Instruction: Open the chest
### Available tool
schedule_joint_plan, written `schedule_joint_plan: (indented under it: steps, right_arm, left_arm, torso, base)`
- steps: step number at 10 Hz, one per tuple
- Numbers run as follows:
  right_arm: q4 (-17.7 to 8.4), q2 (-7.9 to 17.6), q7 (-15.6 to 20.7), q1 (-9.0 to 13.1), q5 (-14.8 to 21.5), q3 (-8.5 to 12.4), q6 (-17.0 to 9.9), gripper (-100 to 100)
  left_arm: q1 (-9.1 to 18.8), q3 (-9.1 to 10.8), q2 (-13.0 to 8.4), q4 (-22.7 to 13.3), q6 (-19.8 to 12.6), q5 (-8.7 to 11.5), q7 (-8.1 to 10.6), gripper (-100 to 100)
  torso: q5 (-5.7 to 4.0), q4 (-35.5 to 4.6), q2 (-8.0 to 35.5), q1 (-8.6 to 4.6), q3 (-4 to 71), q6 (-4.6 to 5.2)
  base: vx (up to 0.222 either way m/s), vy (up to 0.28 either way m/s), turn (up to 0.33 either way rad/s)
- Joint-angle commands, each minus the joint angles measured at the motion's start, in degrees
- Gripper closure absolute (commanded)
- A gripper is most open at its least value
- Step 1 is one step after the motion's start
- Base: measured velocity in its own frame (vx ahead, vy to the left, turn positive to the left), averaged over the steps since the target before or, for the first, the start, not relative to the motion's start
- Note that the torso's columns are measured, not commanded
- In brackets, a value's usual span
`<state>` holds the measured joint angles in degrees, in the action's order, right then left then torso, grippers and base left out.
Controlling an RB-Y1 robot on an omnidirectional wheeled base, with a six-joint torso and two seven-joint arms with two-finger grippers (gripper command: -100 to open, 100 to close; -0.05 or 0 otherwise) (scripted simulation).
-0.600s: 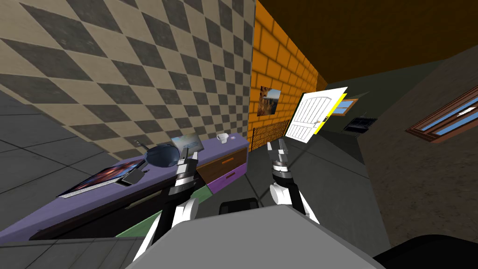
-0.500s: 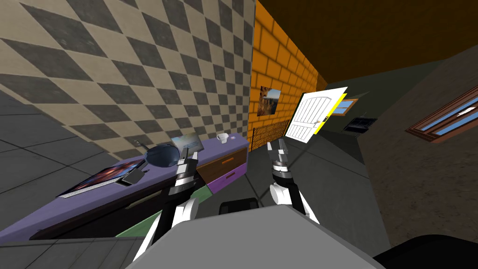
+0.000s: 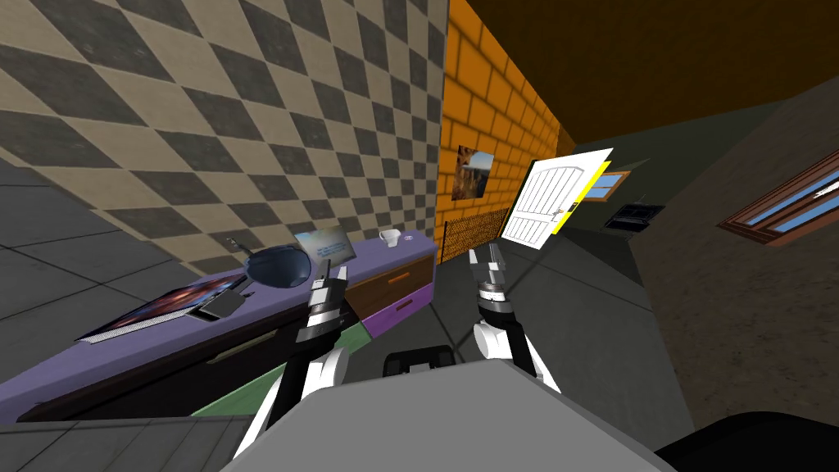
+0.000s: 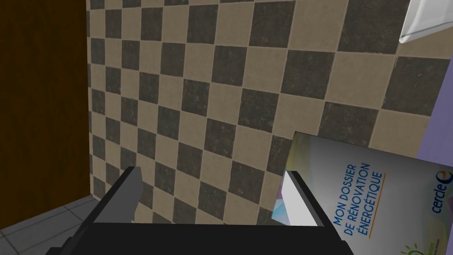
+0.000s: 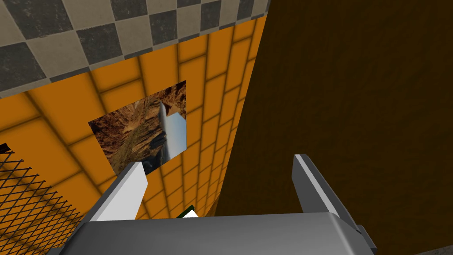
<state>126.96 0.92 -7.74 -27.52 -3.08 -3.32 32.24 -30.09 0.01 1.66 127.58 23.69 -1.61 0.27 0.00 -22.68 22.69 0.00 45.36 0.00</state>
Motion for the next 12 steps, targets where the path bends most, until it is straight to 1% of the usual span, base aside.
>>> schedule_joint_plan:
  steps: [1, 3, 4, 5, 8, 10, 12]
  right_arm:
    - [0.00, 0.00, 0.00, 0.00, 0.00, 0.00, 0.00, 0]
    - [0.00, 0.00, 0.00, 0.00, 0.00, 0.00, 0.00, 0]
    - [0.00, 0.00, 0.00, 0.00, 0.00, 0.00, 0.00, 0]
    - [-0.02, 0.00, 0.00, -0.01, 0.00, 0.00, 0.00, 0]
    - [-0.03, -0.01, 0.00, -0.01, 0.00, 0.00, 0.00, 0]
    - [-0.03, -0.01, 0.00, -0.02, 0.00, -0.01, 0.00, 0]
    - [-0.02, -0.01, 0.00, -0.02, 0.00, -0.01, 0.00, 0]
  left_arm:
    - [0.00, 0.00, 0.00, 0.00, 0.00, 0.00, 0.00, 0]
    - [0.00, 0.00, 0.00, 0.00, 0.00, 0.00, 0.00, 0]
    - [0.19, 0.12, -2.44, -0.81, 0.13, 0.07, -0.01, -100]
    - [0.37, 0.23, -4.10, -1.58, 0.26, 0.15, -0.01, -100]
    - [1.13, 0.72, -8.28, -4.84, 0.80, 0.45, -0.04, -100]
    - [1.73, 1.11, -10.07, -7.45, 1.24, 0.70, -0.07, -100]
    - [2.35, 1.52, -11.05, -10.12, 1.71, 0.95, -0.09, -100]
  torso:
    - [0.00, -4.23, 4.24, 0.00, 8.45, 0.00]
    - [0.00, -12.69, 12.70, 0.00, 25.37, 0.00]
    - [0.00, -16.92, 16.93, 0.00, 33.83, 0.00]
    - [0.00, -18.80, 18.82, -0.02, 37.79, 0.00]
    - [-0.01, -19.57, 19.52, -0.04, 39.23, 0.00]
    - [-0.01, -19.59, 19.56, -0.03, 39.22, 0.01]
    - [0.00, -19.59, 19.56, 0.01, 39.23, 0.00]
  base:
    - [0.000, 0.000, 0.000]
    - [0.000, 0.000, 0.000]
    - [0.017, -0.014, 0.012]
    - [0.026, -0.032, 0.023]
    - [0.038, -0.046, 0.028]
    - [0.064, -0.060, 0.029]
    - [0.061, -0.059, 0.034]
